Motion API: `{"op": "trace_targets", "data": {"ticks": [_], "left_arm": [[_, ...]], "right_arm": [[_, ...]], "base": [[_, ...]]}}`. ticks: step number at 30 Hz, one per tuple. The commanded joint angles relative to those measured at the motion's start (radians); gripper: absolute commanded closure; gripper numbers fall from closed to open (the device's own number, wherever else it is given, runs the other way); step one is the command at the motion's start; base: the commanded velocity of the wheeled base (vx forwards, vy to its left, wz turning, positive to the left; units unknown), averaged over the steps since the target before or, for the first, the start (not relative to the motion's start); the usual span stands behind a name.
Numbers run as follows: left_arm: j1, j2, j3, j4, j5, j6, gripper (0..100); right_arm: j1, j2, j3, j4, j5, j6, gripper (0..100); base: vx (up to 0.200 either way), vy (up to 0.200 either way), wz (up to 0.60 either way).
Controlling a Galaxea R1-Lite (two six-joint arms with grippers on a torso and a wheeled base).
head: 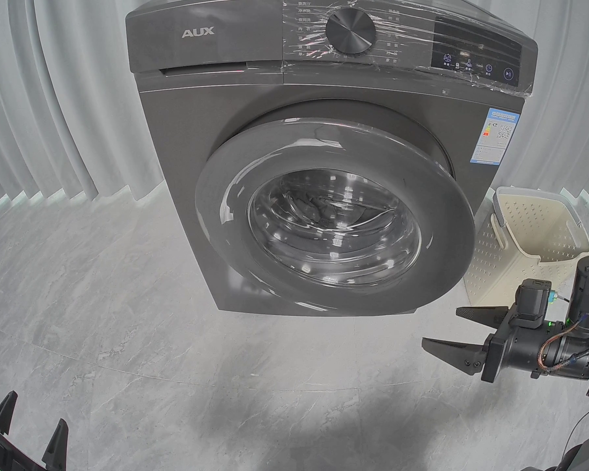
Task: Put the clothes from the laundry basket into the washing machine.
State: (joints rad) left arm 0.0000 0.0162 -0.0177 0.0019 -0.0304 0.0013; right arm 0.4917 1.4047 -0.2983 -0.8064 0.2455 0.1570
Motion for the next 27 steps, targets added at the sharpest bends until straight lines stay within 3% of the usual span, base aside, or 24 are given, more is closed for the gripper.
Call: {"op": "trace_targets", "data": {"ticks": [1,12,19,27], "left_arm": [[0.0,-0.016,0.018,0.0,0.0,0.0,0],[0.0,-0.015,0.018,0.0,0.0,-0.001,0],[0.0,-0.015,0.018,0.0,0.001,-0.001,0],[0.0,-0.016,0.018,0.0,0.001,-0.001,0]], "right_arm": [[0.018,0.014,-0.002,-0.002,0.001,0.001,0],[0.002,0.145,-0.058,-0.186,-0.009,0.004,0],[-0.01,0.194,-0.128,-0.244,-0.075,0.003,0],[0.002,0.16,-0.065,-0.241,-0.078,-0.005,0]], "base": [[0.2,0.0,0.0],[0.2,0.0,0.0],[0.0,0.0,0.0],[0.0,0.0,0.0]]}}
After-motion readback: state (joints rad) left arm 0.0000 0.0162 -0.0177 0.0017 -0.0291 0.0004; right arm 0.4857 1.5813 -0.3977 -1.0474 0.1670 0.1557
